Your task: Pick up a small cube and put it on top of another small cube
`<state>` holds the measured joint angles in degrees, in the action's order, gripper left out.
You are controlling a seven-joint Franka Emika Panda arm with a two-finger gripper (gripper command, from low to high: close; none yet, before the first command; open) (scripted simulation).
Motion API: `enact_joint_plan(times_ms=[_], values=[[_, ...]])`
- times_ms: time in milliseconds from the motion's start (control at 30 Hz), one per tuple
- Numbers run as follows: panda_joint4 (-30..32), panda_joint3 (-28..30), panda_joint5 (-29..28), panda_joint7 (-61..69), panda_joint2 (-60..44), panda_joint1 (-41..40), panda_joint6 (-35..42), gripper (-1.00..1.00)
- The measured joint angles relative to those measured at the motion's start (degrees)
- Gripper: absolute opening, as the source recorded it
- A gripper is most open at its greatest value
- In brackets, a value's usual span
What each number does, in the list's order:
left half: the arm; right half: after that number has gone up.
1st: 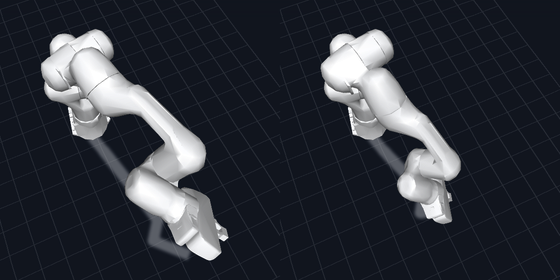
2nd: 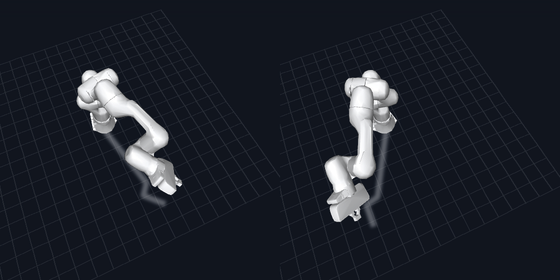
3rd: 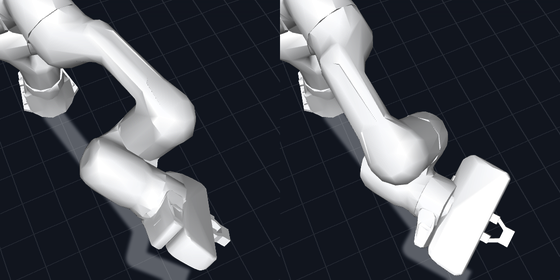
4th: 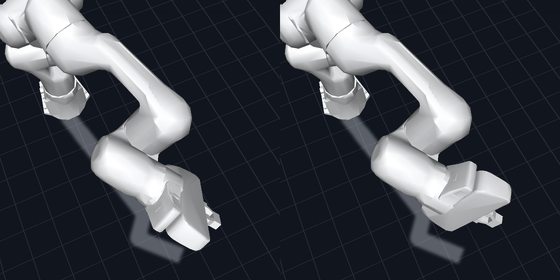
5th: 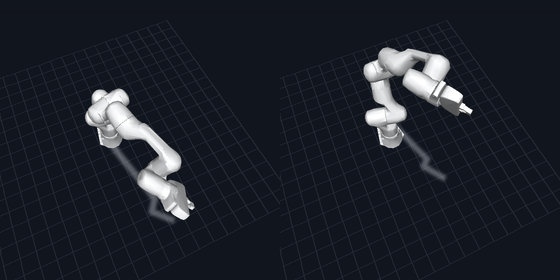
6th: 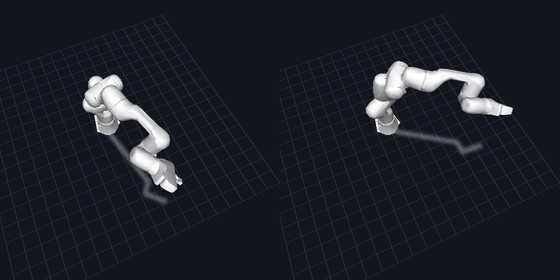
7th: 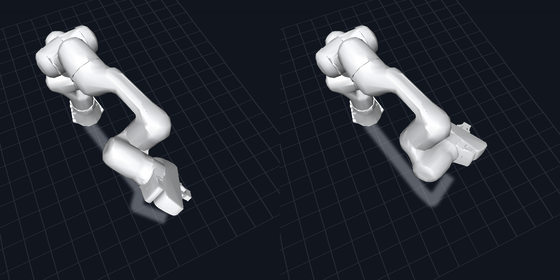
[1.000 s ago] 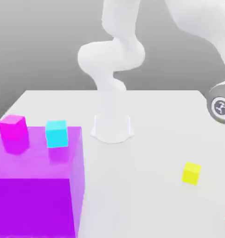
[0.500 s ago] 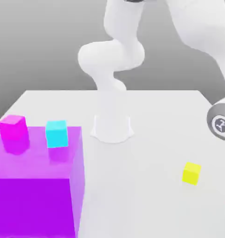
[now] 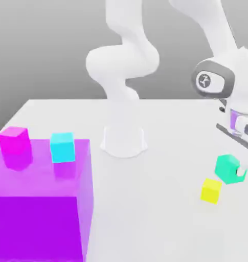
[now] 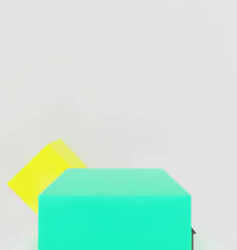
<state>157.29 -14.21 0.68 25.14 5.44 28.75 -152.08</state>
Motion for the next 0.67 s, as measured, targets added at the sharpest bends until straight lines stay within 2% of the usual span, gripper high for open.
enact_joint_plan(times_ms=[100, 233, 267, 467, 667], values=[[2.24, -0.06, 1.81, 2.86, -1.49, 0.73, -3.55, -1.0], [2.27, 1.23, -3.07, -0.35, -8.89, 0.77, -10.75, -1.0], [2.23, 2.02, -4.67, -1.5, -10.56, 1.18, -12.32, 1.0], [2.21, 2.4, -5.47, -2.08, -11.4, 1.39, -13.16, 1.0], [2.56, 2.02, 1.29, 2.75, -2.19, 2.9, -4.62, 1.0]])
